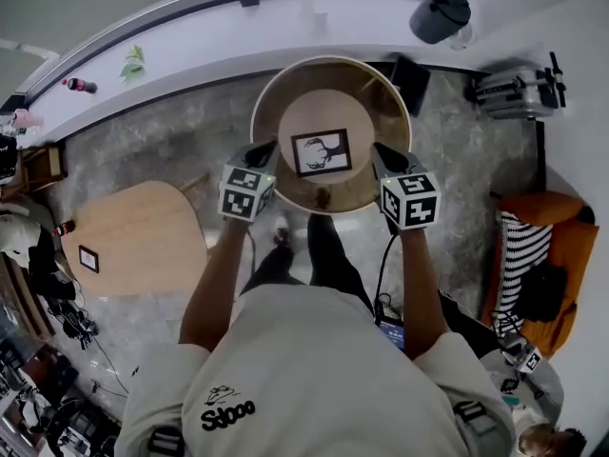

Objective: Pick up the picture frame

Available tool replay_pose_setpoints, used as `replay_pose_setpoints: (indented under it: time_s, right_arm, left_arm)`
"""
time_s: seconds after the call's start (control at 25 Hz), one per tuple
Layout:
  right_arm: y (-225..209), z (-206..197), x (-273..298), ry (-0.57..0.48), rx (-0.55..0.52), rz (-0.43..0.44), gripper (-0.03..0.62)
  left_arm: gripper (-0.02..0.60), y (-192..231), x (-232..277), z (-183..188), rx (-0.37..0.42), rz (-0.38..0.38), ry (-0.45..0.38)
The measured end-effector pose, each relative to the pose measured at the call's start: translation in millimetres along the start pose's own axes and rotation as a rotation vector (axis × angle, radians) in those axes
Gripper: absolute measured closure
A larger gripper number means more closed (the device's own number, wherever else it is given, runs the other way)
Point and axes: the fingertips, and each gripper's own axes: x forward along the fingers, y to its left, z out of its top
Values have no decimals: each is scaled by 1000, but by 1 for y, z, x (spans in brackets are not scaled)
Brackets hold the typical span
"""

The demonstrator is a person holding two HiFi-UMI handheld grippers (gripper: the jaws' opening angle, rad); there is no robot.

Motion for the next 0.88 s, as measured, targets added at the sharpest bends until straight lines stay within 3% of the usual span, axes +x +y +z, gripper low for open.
replay_pose_setpoints:
  time_s: [0.4,0.88]
  right_arm:
    - [-45,-78,93,178,120,32,556]
    - [-72,-163,187,354,180,49,534]
  left_arm:
    - [540,21,91,-77,-154,4,173]
    - [506,30,174,-164,-294,3,310]
